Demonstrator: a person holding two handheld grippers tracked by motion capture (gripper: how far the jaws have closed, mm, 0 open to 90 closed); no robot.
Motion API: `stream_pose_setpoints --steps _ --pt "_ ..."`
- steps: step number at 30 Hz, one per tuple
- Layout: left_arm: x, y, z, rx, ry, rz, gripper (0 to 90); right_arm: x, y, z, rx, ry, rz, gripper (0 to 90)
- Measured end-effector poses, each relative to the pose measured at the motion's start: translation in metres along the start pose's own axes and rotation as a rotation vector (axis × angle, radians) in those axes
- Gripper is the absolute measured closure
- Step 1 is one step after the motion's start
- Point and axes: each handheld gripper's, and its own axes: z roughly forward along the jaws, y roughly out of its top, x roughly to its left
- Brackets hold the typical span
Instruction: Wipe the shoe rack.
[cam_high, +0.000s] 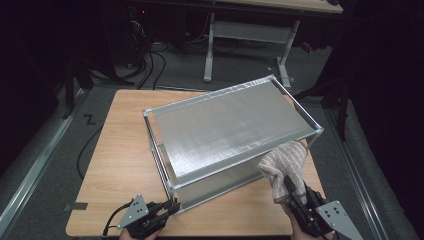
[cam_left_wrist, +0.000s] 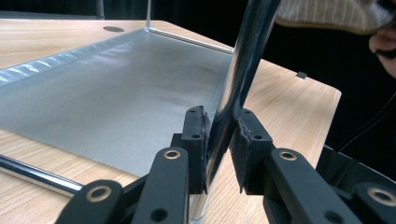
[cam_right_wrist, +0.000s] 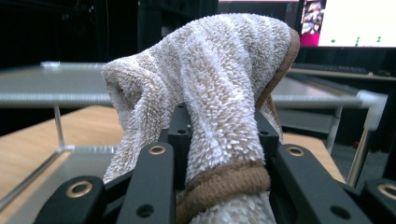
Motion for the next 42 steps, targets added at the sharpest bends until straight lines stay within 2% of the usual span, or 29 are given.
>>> stream_pose_setpoints --steps 6,11,17,23,28,37,42 --pt "0.0 0.0 0.0 0.0 0.001 -0.004 75.5 0.001 0.019 0.007 -0.053 -0.003 -0.007 69.7" --pt "0.0 0.0 0.0 0.001 0.0 -0.004 75.5 0.002 0.032 0.018 -0.081 -0.01 -0.036 69.4" --pt "0.0 -0.001 0.0 0.002 0.0 -0.003 75.7 -0.007 0.046 0.043 -0.105 -0.058 -0.055 67.7" --pt "0.001 -0.001 0.0 0.005 -0.002 -0.003 75.7 -0.029 0.055 0.083 -0.065 -0.111 -0.065 67.2" --pt "0.001 -0.001 0.0 0.003 -0.007 -0.008 75.7 -0.04 0.061 0.107 -0.02 -0.14 -0.069 67.1" --pt "0.001 -0.001 0.0 0.005 -0.004 -0.006 75.8 -0.047 0.068 0.123 0.001 -0.16 -0.078 66.1" --pt "0.0 -0.001 -0.001 0.009 -0.005 -0.002 75.9 -0.051 0.057 0.13 0.065 -0.176 -0.071 64.6"
